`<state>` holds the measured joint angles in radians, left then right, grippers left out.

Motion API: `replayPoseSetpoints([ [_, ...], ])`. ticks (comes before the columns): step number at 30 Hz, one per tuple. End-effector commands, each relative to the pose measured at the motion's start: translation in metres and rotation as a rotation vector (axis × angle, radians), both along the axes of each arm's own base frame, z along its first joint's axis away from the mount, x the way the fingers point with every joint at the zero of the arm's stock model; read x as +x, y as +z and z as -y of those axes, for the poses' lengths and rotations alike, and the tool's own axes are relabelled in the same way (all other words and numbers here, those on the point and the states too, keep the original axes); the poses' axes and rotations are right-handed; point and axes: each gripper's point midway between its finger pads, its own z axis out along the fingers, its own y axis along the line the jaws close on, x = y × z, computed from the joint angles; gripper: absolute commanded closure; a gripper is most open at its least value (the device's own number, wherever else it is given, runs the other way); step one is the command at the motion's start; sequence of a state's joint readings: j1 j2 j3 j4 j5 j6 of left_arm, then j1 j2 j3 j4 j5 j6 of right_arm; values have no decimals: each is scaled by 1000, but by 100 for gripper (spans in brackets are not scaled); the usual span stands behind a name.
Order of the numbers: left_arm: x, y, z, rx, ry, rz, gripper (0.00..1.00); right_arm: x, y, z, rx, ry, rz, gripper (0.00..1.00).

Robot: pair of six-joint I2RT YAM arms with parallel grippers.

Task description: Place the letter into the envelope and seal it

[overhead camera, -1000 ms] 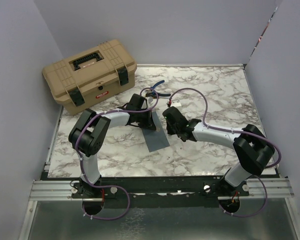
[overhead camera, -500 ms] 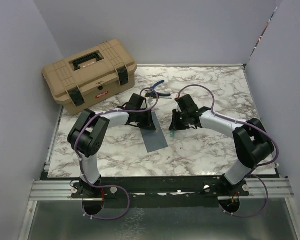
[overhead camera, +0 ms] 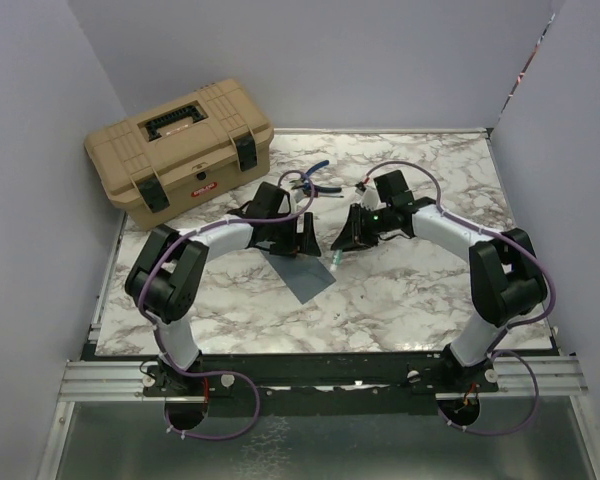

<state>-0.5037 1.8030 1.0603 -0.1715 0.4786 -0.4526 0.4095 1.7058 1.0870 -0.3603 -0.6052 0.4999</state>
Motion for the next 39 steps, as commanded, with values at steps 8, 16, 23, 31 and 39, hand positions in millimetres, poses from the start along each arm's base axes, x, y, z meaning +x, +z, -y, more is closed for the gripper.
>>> replayPoseSetpoints([
  [8,7,107,5,-170,-24,206,1,6,51,-21,249,99,-51,100],
  [16,-29,149,24,-370,-238,229,12,6,97,-34,395,203,-12,100],
  [23,-34,171,32,-450,-269,217,20,6,122,-40,475,223,2,100],
  [31,-32,160,34,-458,-235,163,54,3,128,-42,513,227,-12,100],
  [39,-30,164,39,-511,-209,134,85,10,129,-42,502,152,-8,100],
])
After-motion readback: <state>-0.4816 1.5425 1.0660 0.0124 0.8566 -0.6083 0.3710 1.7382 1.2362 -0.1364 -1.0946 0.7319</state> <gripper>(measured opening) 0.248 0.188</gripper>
